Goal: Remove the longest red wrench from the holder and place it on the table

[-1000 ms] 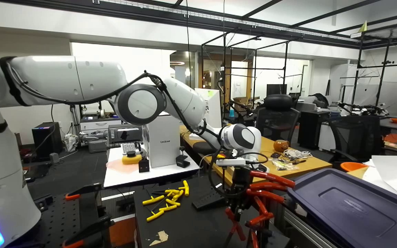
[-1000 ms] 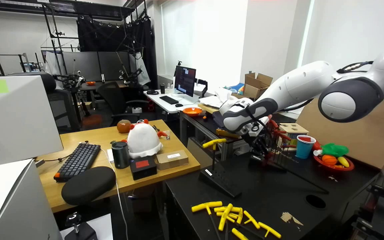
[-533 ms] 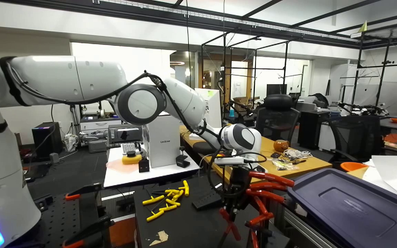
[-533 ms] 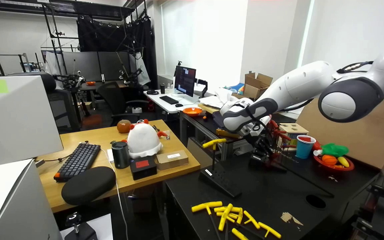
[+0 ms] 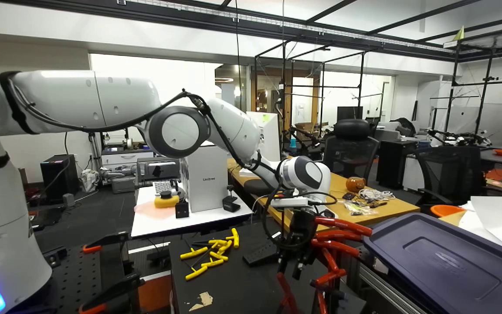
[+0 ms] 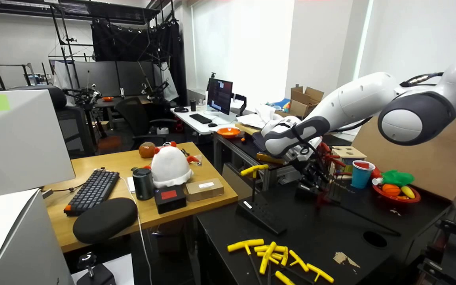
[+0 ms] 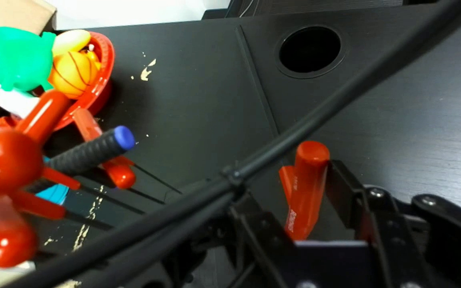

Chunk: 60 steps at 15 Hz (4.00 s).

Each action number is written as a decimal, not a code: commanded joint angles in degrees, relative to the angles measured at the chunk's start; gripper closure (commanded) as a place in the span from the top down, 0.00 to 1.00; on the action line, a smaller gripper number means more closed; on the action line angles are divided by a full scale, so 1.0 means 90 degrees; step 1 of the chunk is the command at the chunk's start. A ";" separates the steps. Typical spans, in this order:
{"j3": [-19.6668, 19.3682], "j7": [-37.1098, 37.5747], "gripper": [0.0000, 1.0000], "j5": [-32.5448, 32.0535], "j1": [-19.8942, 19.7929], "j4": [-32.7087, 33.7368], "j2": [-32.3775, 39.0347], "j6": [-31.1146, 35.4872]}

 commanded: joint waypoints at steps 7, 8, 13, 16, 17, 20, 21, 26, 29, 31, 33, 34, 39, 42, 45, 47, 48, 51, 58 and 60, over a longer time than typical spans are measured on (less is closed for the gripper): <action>0.0040 0.0031 1.00 0.0158 -0.0059 0.0126 -0.0001 -0.0134; 0.0077 0.0101 1.00 0.0229 -0.0098 0.0155 -0.0001 -0.0052; 0.0435 0.0310 1.00 0.0925 -0.0359 0.0228 -0.0013 0.0709; 0.0729 0.0297 1.00 0.1406 -0.0464 0.0626 -0.0278 0.0867; 0.0790 0.0310 1.00 0.1499 -0.0500 0.0554 -0.0407 0.1056; 0.0917 0.0320 1.00 0.1689 -0.0532 0.1001 -0.0732 0.1324; 0.0947 0.0321 1.00 0.1721 -0.0528 0.1146 -0.0872 0.1351; 0.0864 0.0223 1.00 0.1786 -0.0494 0.1874 -0.1658 0.0855; 0.0879 0.0072 1.00 0.1797 -0.0558 0.1825 -0.2183 0.0476; 0.0874 0.0026 1.00 0.1802 -0.0625 0.1791 -0.2510 0.0086; 0.0937 -0.0008 1.00 0.1757 -0.0720 0.1935 -0.2685 -0.0345; 0.0934 -0.0070 1.00 0.1755 -0.0785 0.1936 -0.2815 -0.0597; 0.0867 -0.0472 1.00 0.1828 -0.1130 0.1763 -0.3405 -0.1595; 0.0845 -0.0683 1.00 0.1814 -0.1316 0.1787 -0.3629 -0.1924; 0.0839 -0.0756 1.00 0.1834 -0.1498 0.1806 -0.3820 -0.2069; 0.0849 -0.0757 1.00 0.1858 -0.1578 0.1810 -0.3879 -0.2028; 0.0849 -0.0759 1.00 0.1867 -0.1617 0.1806 -0.3896 -0.1995; 0.0842 -0.0783 1.00 0.1871 -0.1688 0.1823 -0.3886 -0.1863; 0.0796 -0.0693 1.00 0.1868 -0.1732 0.1805 -0.3823 -0.1768; 0.0796 -0.0693 1.00 0.1872 -0.1738 0.1806 -0.3823 -0.1766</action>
